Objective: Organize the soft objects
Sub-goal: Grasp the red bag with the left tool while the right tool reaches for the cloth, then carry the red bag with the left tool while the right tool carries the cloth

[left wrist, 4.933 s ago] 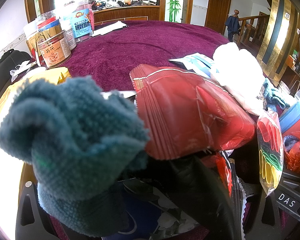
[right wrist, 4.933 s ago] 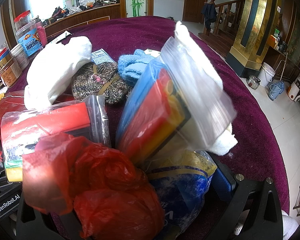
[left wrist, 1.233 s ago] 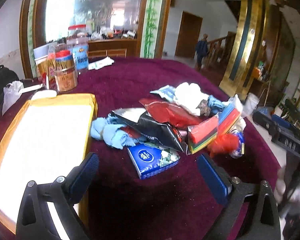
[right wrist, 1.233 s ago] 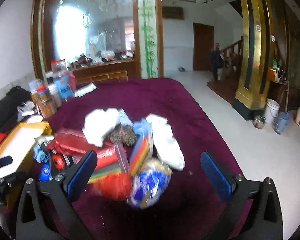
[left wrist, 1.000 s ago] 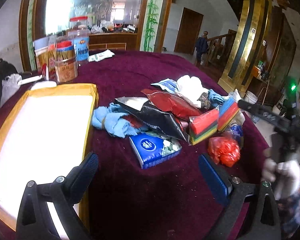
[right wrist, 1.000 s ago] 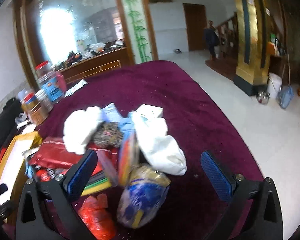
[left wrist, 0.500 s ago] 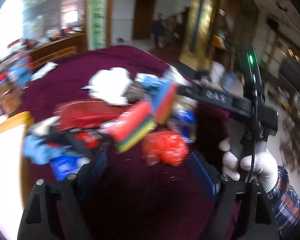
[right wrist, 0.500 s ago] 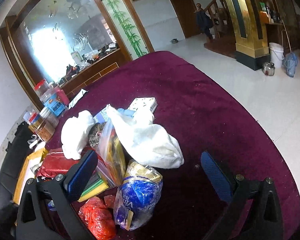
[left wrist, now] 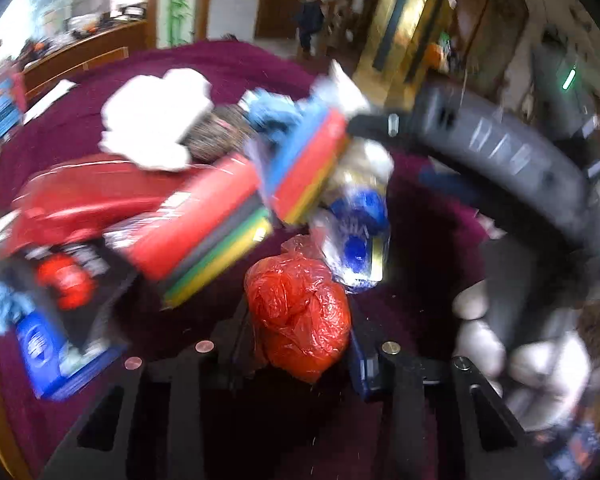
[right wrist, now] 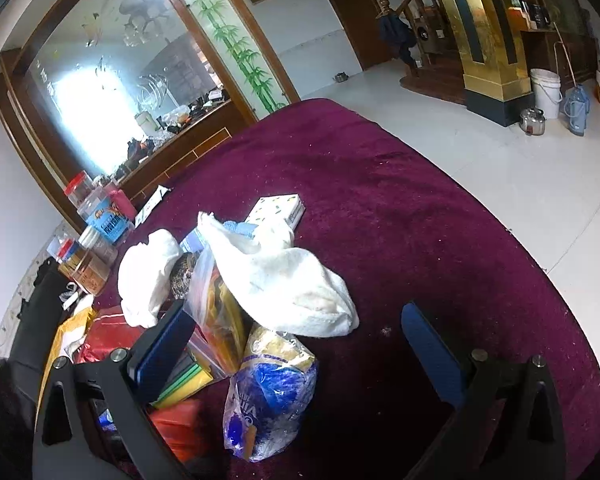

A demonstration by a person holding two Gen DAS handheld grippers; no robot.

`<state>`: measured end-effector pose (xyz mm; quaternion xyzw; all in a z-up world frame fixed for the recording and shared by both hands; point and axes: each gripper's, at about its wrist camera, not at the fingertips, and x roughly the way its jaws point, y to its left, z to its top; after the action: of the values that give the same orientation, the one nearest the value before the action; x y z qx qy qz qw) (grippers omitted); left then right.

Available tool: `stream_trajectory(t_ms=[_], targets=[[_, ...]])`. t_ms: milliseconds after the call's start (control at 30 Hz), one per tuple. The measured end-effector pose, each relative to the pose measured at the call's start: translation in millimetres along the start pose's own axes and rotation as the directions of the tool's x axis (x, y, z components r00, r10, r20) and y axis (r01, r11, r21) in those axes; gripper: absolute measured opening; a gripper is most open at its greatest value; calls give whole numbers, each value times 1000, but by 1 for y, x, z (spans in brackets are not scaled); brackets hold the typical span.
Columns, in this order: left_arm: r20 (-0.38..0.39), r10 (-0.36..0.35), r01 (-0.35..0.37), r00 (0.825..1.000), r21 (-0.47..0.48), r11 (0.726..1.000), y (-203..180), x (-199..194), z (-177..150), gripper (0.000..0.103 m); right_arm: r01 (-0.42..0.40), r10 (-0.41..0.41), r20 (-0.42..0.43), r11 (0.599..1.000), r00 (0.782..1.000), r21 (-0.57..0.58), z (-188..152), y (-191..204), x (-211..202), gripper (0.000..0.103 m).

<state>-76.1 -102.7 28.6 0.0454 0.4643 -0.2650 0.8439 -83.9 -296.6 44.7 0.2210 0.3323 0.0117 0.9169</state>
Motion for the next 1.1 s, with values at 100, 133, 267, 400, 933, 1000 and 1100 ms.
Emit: stream_trajectory(t_ms=[100, 133, 267, 400, 933, 1000, 1100], targets=[[73, -29, 33, 997, -60, 998, 16, -37, -9, 42, 10, -10, 1, 1000, 1000, -12, -1, 3, 0, 103], [94, -39, 46, 995, -72, 996, 21, -49, -12, 42, 12, -12, 2, 1000, 1000, -15, -1, 4, 0, 103], [194, -60, 88, 979, -140, 986, 48, -104, -31, 42, 39, -37, 53, 999, 998, -33, -2, 8, -14, 103], [246, -17, 72, 969, -216, 974, 87, -141, -54, 43, 51, -35, 156, 994, 987, -99, -1, 39, -59, 103], [347, 99, 56, 933, -411, 910, 182, -197, -103, 43, -4, -87, -271, 948, 959, -319, 26, 170, 93, 45], [360, 114, 52, 926, -421, 906, 189, -205, -106, 43, -36, -63, -325, 956, 944, -290, 24, 167, 98, 14], [375, 130, 49, 918, -431, 901, 202, -217, -110, 43, -45, -45, -264, 944, 964, -326, 25, 178, 70, 13]])
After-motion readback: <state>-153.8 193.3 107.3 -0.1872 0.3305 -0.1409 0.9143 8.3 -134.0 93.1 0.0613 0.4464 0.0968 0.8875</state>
